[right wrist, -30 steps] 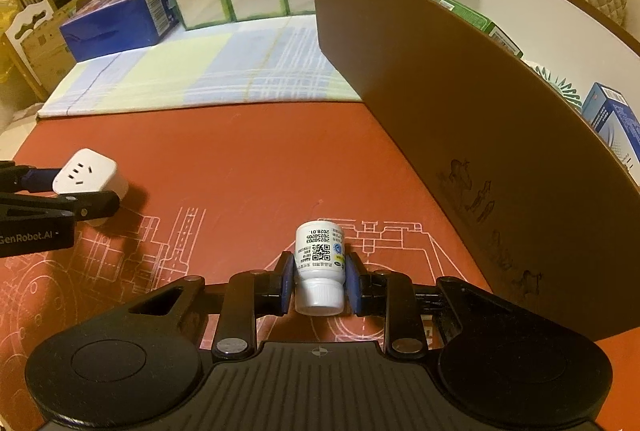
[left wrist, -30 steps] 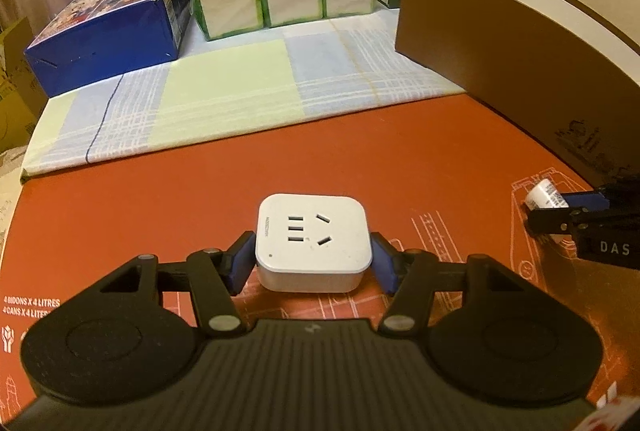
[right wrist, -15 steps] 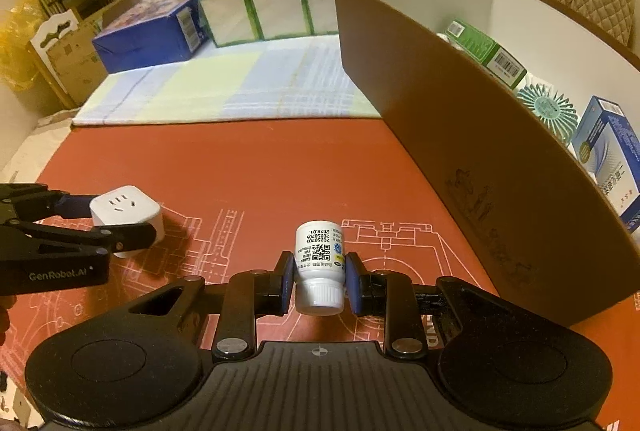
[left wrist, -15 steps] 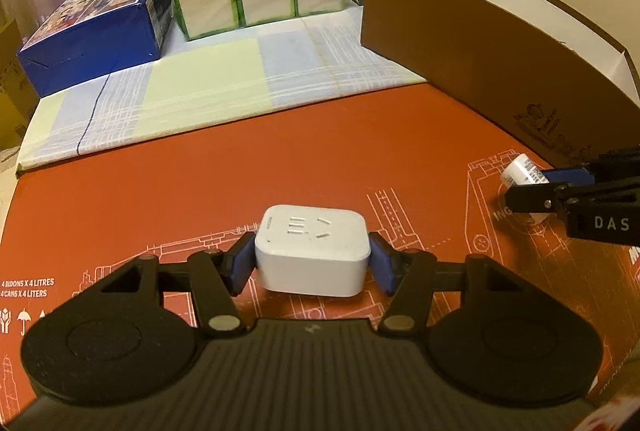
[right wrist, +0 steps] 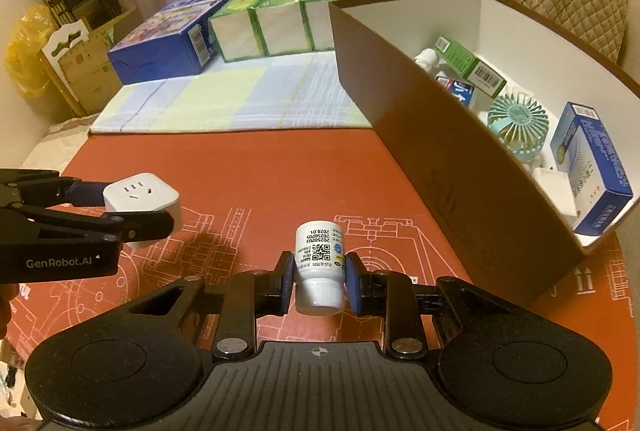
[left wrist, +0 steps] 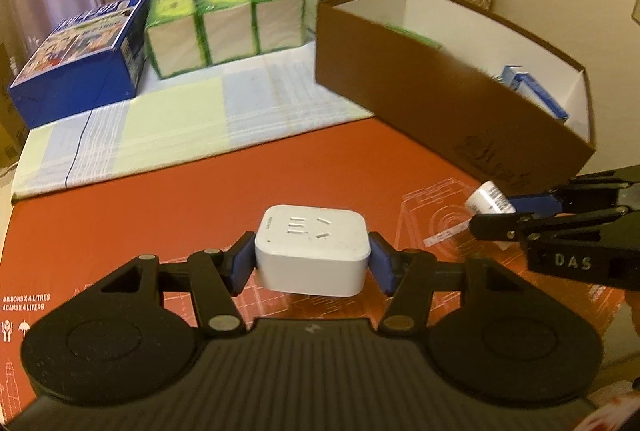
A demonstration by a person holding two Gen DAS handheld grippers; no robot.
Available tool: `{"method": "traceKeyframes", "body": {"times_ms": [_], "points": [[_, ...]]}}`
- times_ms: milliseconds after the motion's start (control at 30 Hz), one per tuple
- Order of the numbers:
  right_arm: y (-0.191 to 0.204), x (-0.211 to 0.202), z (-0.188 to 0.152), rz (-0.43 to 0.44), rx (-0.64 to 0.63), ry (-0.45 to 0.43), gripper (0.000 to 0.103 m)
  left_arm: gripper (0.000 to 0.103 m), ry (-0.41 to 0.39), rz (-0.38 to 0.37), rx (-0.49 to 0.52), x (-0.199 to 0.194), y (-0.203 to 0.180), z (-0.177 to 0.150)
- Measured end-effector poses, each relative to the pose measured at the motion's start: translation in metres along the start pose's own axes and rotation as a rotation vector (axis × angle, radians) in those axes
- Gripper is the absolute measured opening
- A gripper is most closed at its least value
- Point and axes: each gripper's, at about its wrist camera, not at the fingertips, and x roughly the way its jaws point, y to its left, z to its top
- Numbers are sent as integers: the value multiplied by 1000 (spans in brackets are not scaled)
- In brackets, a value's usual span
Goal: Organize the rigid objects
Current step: 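Lift and carry the socket cube and pill bottle over the brown box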
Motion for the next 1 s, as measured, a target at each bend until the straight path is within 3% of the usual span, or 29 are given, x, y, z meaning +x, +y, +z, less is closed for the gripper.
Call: {"method": "traceKeyframes", "body": {"times_ms": [500,1000], "points": [[-20,-57,25,19,16,-80,24,55,-83,-79,99,-31,-55,57],[-108,-82,87,-45,78,-162,24,55,-163,-143,187,1,-124,147]]}}
